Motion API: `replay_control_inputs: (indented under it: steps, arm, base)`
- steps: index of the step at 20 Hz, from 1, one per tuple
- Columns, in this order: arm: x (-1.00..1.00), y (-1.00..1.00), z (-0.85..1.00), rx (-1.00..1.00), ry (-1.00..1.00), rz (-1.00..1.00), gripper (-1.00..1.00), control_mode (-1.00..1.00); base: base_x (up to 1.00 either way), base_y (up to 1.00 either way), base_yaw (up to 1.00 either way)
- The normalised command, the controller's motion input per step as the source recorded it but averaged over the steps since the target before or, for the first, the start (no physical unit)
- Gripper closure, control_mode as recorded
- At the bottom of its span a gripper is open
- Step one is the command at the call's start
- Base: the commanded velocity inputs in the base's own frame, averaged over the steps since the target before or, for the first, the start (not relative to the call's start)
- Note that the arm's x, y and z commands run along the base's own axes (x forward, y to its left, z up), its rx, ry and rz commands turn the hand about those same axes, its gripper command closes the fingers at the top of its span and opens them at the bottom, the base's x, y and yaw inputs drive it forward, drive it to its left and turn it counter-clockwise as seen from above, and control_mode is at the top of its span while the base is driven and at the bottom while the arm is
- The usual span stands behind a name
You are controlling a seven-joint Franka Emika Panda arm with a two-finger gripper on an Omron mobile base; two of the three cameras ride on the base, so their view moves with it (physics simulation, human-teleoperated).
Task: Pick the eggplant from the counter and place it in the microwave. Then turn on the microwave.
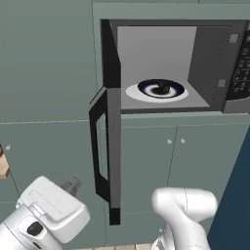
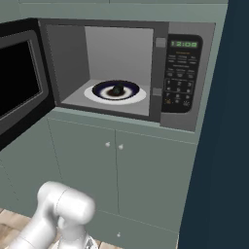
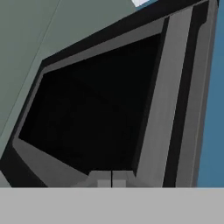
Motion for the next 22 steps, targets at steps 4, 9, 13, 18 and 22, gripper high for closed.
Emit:
replay_control_inputs:
  steps: [4,9,13,18,22]
  arm:
    - [0.17,0.06,-0.03,0.0,0.0,-0.06,1.0,-1.0]
    - [0.06,0.0,0.0,0.0,0.0,-0.05,1.0,-1.0]
    - [0.0,-0.04,0.0,0.0,0.0,-0.05,1.0,-1.0]
    - [0.0,-0.29,0.0,-0.01,0.0,0.0,1.0,-1.0]
    - [0.0,-0.33,0.0,0.0,0.0,0.0,1.0,-1.0]
  base:
    - [0.0,0.0,0.0]
    - [0.0,0.0,0.0]
    - [0.0,0.0,0.0]
    - [0.0,0.0,0.0]
    - [0.0,0.0,0.0]
